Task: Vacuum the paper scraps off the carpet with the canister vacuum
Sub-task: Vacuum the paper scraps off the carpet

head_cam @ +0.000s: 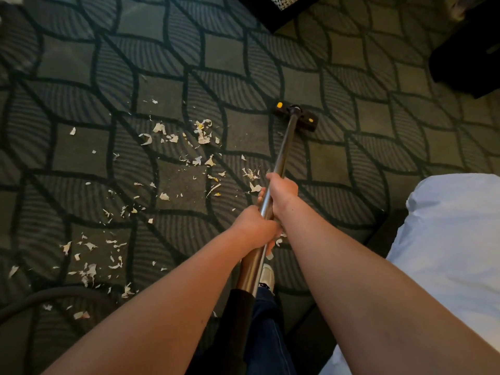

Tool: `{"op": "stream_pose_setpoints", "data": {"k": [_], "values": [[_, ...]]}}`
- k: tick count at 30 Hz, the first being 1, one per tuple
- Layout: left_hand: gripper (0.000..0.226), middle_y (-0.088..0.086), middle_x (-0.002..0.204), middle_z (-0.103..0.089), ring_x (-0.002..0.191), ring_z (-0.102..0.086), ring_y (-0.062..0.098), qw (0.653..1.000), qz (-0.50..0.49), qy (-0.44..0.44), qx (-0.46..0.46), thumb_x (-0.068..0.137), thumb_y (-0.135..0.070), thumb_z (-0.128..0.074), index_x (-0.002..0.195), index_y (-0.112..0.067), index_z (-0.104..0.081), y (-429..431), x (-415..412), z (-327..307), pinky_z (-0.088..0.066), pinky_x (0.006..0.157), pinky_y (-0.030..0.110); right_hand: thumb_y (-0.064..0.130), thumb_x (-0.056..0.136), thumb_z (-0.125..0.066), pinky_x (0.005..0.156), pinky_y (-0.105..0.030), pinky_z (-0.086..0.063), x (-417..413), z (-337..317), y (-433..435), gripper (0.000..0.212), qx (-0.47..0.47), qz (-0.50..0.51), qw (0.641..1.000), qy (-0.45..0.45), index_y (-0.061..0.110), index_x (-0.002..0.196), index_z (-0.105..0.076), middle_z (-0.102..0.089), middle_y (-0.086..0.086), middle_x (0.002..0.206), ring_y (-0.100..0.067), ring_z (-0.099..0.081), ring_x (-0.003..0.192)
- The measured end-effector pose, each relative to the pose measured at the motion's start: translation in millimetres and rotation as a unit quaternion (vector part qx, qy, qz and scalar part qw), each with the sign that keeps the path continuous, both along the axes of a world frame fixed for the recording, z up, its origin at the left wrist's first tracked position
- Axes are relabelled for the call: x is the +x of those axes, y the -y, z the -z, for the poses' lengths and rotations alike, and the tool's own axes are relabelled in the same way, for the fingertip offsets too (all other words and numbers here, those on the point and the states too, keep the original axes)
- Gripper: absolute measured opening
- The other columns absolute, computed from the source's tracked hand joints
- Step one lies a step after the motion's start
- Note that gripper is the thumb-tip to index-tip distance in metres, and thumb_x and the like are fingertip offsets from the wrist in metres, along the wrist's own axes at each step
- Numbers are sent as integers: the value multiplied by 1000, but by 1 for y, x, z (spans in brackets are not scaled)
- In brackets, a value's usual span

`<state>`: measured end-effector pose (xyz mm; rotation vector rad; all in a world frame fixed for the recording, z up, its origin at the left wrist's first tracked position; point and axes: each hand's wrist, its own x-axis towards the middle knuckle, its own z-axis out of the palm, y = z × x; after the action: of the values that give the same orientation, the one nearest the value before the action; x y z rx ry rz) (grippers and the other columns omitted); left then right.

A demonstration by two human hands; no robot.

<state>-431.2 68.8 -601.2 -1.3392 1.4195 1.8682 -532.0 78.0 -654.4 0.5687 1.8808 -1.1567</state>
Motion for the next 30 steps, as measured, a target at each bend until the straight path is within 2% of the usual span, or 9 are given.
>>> {"op": "stream_pose_setpoints", "data": {"k": [4,7,10,19,22,25,28,30], "values": [[17,8,75,-58,49,-51,12,999,-32,17,38,89,-6,-62,103,-9,-53,-9,-1,4,-47,47,24,21,98,-57,53,-27,-52,4,7,-8,26,39,-43,998,31,4,118,-56,-58,-8,75,-15,-55,59],[18,5,68,-57,46,-51,12,998,-26,23,43,87,-5,-62,102,-8,-53,-21,5,5,-49,49,25,20,98,-57,44,-23,-49,11,8,-18,25,57,-55,996,46,2,116,-57,-57,-8,72,-15,-53,55],[29,6,72,-60,48,-53,12,999,-29,27,37,86,-6,-63,112,-10,-50,-29,13,6,-51,51,25,20,98,-56,42,-23,-46,16,5,-25,25,53,-55,996,38,3,117,-56,-56,-8,71,-14,-52,53],[32,9,85,-63,52,-56,12,999,-23,29,23,88,-10,-64,116,-10,-49,-43,63,-5,-51,52,24,21,98,-56,42,-23,-47,67,-6,-42,28,56,-63,995,53,4,120,-56,-57,-8,74,-14,-54,55],[31,8,82,-62,49,-55,11,999,-13,32,23,89,-12,-63,117,-11,-48,-48,88,-7,-49,48,21,22,99,-55,43,-22,-49,93,-9,-51,28,54,-63,995,62,4,121,-57,-58,-8,77,-14,-54,58],[25,8,80,-62,51,-56,12,999,-4,26,41,89,-11,-63,110,-12,-49,-52,112,-13,-50,51,23,22,99,-55,40,-21,-49,115,-10,-57,29,58,-63,995,59,2,120,-56,-58,-10,78,-14,-54,58],[19,7,79,-60,53,-55,12,998,-7,25,55,89,-10,-62,102,-16,-49,-57,132,-20,-51,54,24,22,99,-56,46,-22,-50,136,-12,-65,29,57,-58,995,62,3,121,-56,-58,-9,79,-14,-55,60],[18,6,78,-60,52,-55,11,998,-1,28,50,90,-11,-62,95,-20,-46,-63,145,-22,-50,50,22,22,99,-56,47,-22,-50,150,-13,-71,29,54,-55,995,68,4,121,-56,-59,-9,80,-14,-55,60]]}}
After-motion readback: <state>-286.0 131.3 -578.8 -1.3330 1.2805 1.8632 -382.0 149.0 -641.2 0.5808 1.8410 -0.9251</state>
